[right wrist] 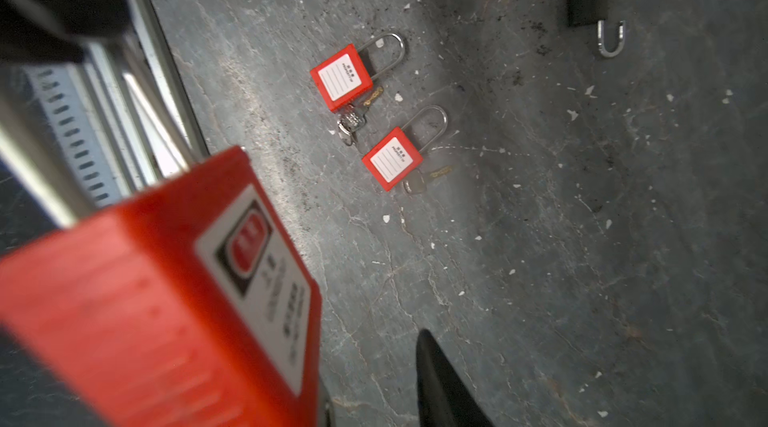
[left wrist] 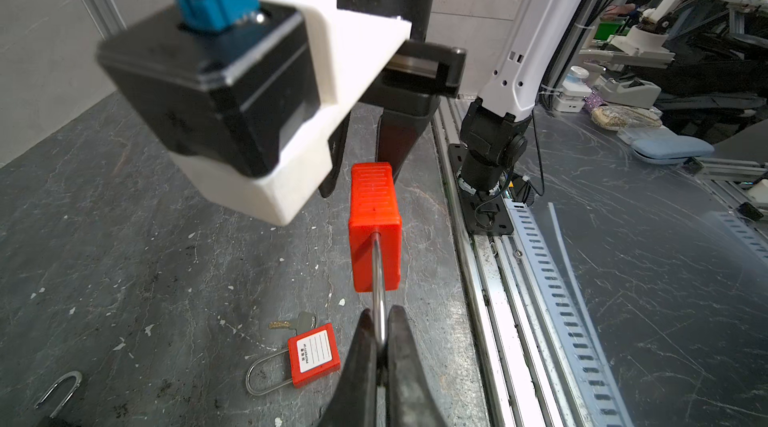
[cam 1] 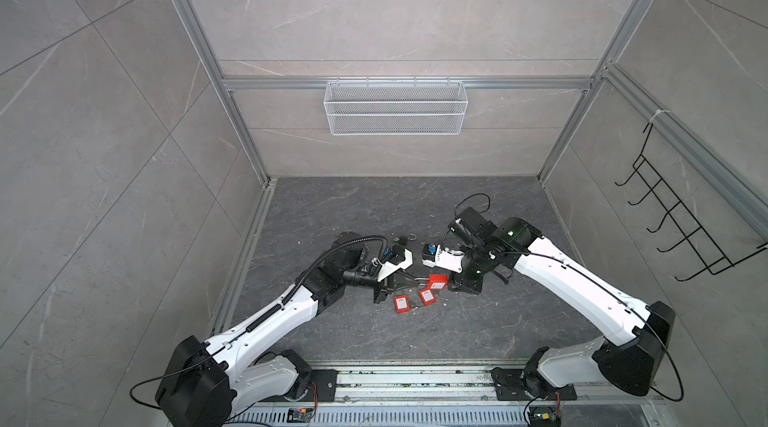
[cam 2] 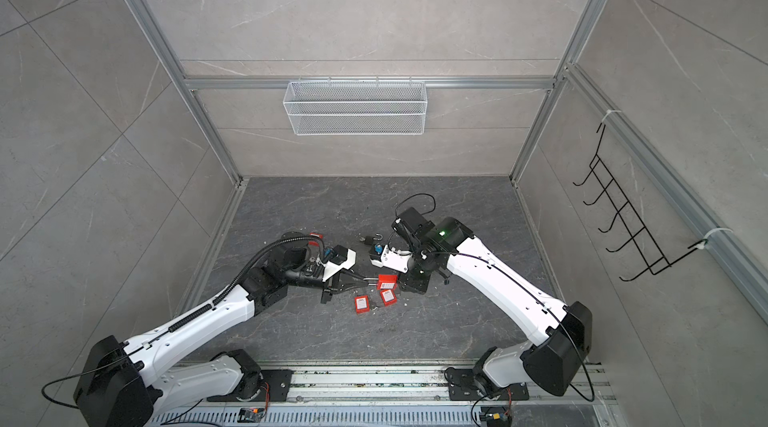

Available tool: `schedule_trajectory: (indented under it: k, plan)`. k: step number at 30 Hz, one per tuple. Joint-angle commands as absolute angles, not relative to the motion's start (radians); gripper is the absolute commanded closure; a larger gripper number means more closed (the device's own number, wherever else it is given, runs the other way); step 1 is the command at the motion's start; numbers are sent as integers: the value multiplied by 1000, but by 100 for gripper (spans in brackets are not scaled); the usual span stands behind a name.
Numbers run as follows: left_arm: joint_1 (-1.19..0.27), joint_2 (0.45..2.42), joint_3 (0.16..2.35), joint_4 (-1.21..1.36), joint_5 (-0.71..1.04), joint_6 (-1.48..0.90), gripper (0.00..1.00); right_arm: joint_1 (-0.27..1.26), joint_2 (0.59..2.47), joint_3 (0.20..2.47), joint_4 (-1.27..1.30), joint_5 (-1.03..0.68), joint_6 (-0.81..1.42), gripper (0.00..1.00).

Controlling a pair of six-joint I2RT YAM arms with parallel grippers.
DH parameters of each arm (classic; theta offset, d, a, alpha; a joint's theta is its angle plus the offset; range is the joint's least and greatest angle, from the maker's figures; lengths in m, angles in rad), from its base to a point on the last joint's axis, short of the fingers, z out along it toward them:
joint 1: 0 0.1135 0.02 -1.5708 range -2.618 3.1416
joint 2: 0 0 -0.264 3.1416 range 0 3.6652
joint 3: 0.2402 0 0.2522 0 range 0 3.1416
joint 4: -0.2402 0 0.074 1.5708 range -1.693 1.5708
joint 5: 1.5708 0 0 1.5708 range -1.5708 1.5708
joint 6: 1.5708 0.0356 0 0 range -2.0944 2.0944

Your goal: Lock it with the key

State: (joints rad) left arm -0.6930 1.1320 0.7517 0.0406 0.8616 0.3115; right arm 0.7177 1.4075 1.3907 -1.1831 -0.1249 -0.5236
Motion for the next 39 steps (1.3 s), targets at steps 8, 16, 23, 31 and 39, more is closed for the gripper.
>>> schedule_trajectory:
  k: [8, 16, 23, 31, 39]
  plan:
    - [-703, 1113, 801, 93, 899, 309, 100, 712, 1245, 1296, -1061, -139, -585, 56]
    - [-702, 1120, 813, 69, 901, 331, 100, 713, 1207, 1285, -1160, -191, -632, 66]
    - [-703, 1123, 818, 48, 913, 339, 100, 713, 1246, 1310, -1150, -239, -643, 72]
    - [-702, 1118, 837, -31, 913, 384, 100, 715, 1276, 1332, -1145, -267, -670, 81]
    - [-702, 1126, 859, -78, 901, 421, 100, 715, 1276, 1313, -1181, -289, -685, 100]
